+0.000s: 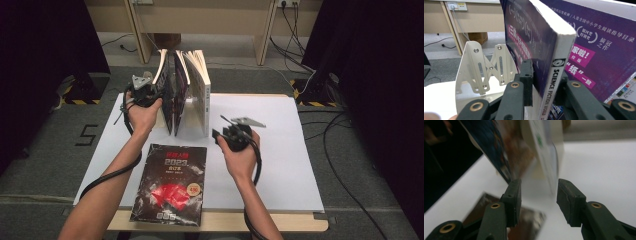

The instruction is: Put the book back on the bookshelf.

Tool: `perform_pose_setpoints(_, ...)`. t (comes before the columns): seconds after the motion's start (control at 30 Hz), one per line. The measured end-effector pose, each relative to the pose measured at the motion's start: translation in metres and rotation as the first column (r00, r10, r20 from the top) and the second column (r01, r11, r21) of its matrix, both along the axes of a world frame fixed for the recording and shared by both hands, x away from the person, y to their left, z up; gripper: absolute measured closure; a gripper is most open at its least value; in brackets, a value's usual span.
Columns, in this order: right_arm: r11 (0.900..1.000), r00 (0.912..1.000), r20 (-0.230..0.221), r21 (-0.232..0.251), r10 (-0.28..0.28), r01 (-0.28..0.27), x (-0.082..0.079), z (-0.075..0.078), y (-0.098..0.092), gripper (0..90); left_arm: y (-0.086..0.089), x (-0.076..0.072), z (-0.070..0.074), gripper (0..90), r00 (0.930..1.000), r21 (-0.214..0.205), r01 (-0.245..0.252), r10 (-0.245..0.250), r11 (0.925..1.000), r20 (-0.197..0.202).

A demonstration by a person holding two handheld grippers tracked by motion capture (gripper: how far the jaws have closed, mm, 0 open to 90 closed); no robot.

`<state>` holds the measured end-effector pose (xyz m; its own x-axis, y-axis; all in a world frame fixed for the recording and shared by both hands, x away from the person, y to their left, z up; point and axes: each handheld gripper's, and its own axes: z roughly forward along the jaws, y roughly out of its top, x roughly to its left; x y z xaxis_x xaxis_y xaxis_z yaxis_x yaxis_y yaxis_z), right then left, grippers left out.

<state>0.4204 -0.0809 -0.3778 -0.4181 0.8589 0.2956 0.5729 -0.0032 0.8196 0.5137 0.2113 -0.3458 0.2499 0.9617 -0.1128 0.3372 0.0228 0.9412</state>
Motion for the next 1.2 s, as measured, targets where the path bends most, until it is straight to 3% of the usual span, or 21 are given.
perform_pose_setpoints(0.07,0.9999,0.9987,0.048,-0.004,0.016,-0.015,0.015,0.022,0.019,55.0,0.001,0.0,0.0,75.3,1.0,-0.011,0.004,-0.004,0.9999,-0.007)
perform_pose_setpoints(0.17,0.9999,0.9961,0.087,-0.002,0.016,-0.016,0.033,0.042,0.039,54.9,0.003,-0.001,0.002,74.4,0.9998,-0.013,0.014,-0.014,0.9998,-0.015)
perform_pose_setpoints(0.37,0.9998,0.9944,0.104,-0.003,0.018,-0.018,0.056,0.066,0.068,54.4,0.004,-0.003,0.003,69.9,0.9998,-0.004,0.013,-0.013,0.9999,-0.018)
perform_pose_setpoints(0.47,0.9999,0.9948,0.101,-0.008,0.014,-0.013,0.054,0.065,0.07,54.4,0.003,-0.005,0.001,66.5,0.9996,-0.003,0.001,-0.001,1.0,-0.027)
perform_pose_setpoints(0.57,0.9997,0.9956,0.093,-0.021,0.01,-0.008,0.048,0.054,0.063,54.4,-0.001,-0.012,-0.001,62.3,0.9999,0.023,0.007,-0.007,0.9997,-0.009)
perform_pose_setpoints(0.7,0.9999,0.9978,0.065,-0.004,-0.01,0.01,0.047,0.042,0.052,54.5,-0.005,-0.013,-0.001,60.9,1.0,0.052,0.007,-0.007,0.9986,0.004)
perform_pose_setpoints(0.93,1.0,0.9961,0.089,0.002,0.001,-0.001,0.051,0.055,0.056,54.5,-0.017,-0.016,0.006,58.7,0.9994,0.064,0.029,-0.03,0.9975,0.019)
perform_pose_setpoints(1.1,1.0,0.9954,0.096,0.007,-0.005,0.004,0.049,0.057,0.051,54.5,-0.029,-0.035,0.008,58.7,0.9955,0.09,0.059,-0.065,0.9942,0.069)
perform_pose_setpoints(1.2,0.9999,0.9958,0.091,0.007,-0.016,0.016,0.047,0.053,0.045,54.6,-0.038,-0.046,0.006,61.4,0.9874,0.104,0.098,-0.11,0.9897,0.114)
